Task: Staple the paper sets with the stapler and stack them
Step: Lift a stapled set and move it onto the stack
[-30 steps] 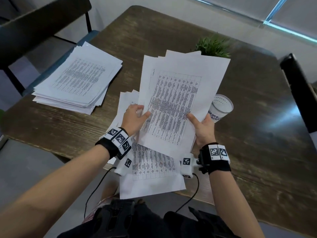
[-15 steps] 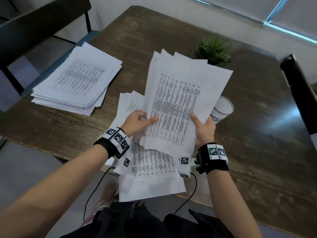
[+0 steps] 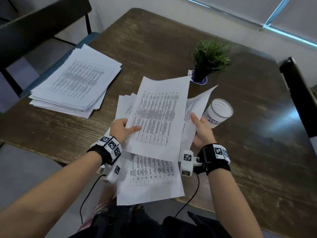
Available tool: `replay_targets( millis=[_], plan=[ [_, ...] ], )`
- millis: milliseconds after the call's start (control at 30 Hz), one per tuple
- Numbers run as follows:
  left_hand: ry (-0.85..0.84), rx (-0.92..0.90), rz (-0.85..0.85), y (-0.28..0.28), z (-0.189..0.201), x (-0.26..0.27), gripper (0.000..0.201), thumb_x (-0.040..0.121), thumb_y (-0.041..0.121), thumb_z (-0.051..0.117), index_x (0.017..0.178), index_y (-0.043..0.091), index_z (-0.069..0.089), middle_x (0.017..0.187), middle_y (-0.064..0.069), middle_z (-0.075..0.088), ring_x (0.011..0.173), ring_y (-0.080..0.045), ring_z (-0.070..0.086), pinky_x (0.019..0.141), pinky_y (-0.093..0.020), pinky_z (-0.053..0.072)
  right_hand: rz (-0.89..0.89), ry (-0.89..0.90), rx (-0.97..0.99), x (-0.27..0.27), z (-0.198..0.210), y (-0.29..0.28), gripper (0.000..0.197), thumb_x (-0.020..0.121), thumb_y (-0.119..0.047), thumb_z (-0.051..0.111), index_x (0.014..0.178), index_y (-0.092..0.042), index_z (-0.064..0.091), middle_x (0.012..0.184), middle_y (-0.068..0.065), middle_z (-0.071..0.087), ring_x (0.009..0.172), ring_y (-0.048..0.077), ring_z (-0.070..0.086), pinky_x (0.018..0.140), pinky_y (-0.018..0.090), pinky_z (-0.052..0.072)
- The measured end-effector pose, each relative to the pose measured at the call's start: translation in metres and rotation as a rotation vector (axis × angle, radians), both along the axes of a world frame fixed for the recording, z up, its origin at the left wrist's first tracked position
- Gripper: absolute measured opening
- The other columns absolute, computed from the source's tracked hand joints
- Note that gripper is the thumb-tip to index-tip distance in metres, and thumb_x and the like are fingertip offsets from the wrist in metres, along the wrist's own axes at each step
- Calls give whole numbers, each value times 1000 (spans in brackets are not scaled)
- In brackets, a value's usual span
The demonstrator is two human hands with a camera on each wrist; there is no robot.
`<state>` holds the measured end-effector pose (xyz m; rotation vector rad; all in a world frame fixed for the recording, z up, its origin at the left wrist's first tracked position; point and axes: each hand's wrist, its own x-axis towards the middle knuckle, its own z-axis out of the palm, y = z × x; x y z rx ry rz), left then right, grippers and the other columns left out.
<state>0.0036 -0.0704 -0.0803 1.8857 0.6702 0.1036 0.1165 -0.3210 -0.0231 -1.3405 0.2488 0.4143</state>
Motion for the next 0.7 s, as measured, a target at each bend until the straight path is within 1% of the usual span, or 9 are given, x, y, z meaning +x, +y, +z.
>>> replay_targets(
  millis=[67,100,200,300,400,533,567,633,700],
  plan=[
    [47,0,6,1,-6,-5,36,72,38,81,86,13,60,87,-1,58,79,-22,56,72,-32,45,-3,-15,-54,2,-5,-2,35,98,-12,53,132,-2,52,127,20,62,114,35,61,99,52,48],
    [82,20,3,1,-6,-7,40,75,35,81,100,11,61,98,-6,55,88,-25,56,75,-34,46,-26,-70,-112,1,-6,-2,33,98,-12,53,130,-5,53,128,17,62,116,34,61,101,53,47],
    [185,95,-35,4,-9,-7,65,82,29,76,134,3,47,122,-18,56,97,-35,61,70,-38,47,-52,-408,-398,0,15,0,22,96,-14,54,116,-22,53,115,-6,63,116,22,57,102,40,45],
    [169,72,-118,5,-10,-7,77,88,17,70,150,12,25,143,-20,45,123,-37,51,90,-41,46,24,-706,-492,-8,62,17,13,97,-15,53,105,-25,52,101,-10,58,103,18,58,96,41,48],
    [105,68,-261,4,-6,-8,82,92,4,62,155,22,13,152,-14,36,119,-28,54,89,-33,45,27,-752,-188,-13,91,35,21,96,-14,55,114,-24,54,115,2,64,114,24,61,100,47,49],
    [122,51,-309,6,-17,-9,53,87,-15,48,134,10,53,128,-7,60,76,5,65,66,-17,54,-131,-602,136,-10,96,50,41,98,-8,54,136,0,42,132,19,58,124,35,55,106,54,42],
    [138,17,-308,8,-20,-9,53,85,-17,51,131,8,56,124,-5,62,81,8,64,72,-16,54,-162,-559,171,-9,94,50,41,98,-8,53,136,1,41,133,20,57,123,34,56,105,54,43],
    [165,8,-351,12,-23,-11,60,80,-15,64,133,13,55,135,-3,56,114,-7,60,94,-21,47,-202,-462,201,-9,90,47,38,100,-8,51,136,-1,41,129,16,60,119,30,60,100,47,49],
    [210,39,-469,16,-23,-13,74,77,-10,70,142,18,47,147,-1,45,128,-22,52,90,-14,45,-201,-387,210,-10,87,44,35,101,-10,49,134,-5,43,127,12,62,115,26,63,92,39,54]
  ],
)
